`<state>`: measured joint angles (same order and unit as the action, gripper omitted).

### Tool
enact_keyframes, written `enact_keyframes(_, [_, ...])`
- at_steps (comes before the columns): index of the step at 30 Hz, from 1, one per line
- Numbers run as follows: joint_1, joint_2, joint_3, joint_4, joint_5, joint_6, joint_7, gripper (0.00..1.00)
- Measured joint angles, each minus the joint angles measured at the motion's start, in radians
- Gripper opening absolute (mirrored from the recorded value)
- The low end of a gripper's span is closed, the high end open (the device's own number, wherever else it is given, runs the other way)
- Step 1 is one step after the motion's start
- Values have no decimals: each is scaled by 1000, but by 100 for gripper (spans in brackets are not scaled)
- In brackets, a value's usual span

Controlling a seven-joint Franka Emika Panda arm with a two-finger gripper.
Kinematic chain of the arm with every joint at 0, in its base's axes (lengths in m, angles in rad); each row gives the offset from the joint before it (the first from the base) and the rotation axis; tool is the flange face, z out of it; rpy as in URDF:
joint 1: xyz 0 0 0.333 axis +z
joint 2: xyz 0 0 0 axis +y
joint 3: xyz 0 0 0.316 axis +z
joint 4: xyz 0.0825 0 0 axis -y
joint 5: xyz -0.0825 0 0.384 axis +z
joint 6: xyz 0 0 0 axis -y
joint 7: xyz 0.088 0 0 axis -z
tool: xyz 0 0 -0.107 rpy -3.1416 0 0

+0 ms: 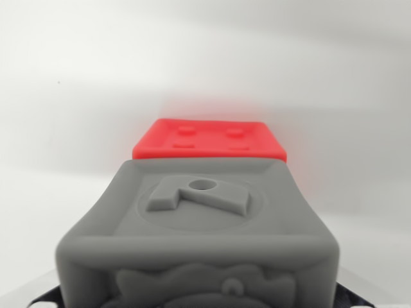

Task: Destack cube

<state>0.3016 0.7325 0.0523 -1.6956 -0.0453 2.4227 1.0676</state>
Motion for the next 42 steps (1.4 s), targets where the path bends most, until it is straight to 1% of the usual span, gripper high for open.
enact_keyframes(23, [0, -9, 0, 0, 0, -6, 0, 0])
enact_keyframes(42, [0, -69, 0, -8, 0, -56, 0, 0])
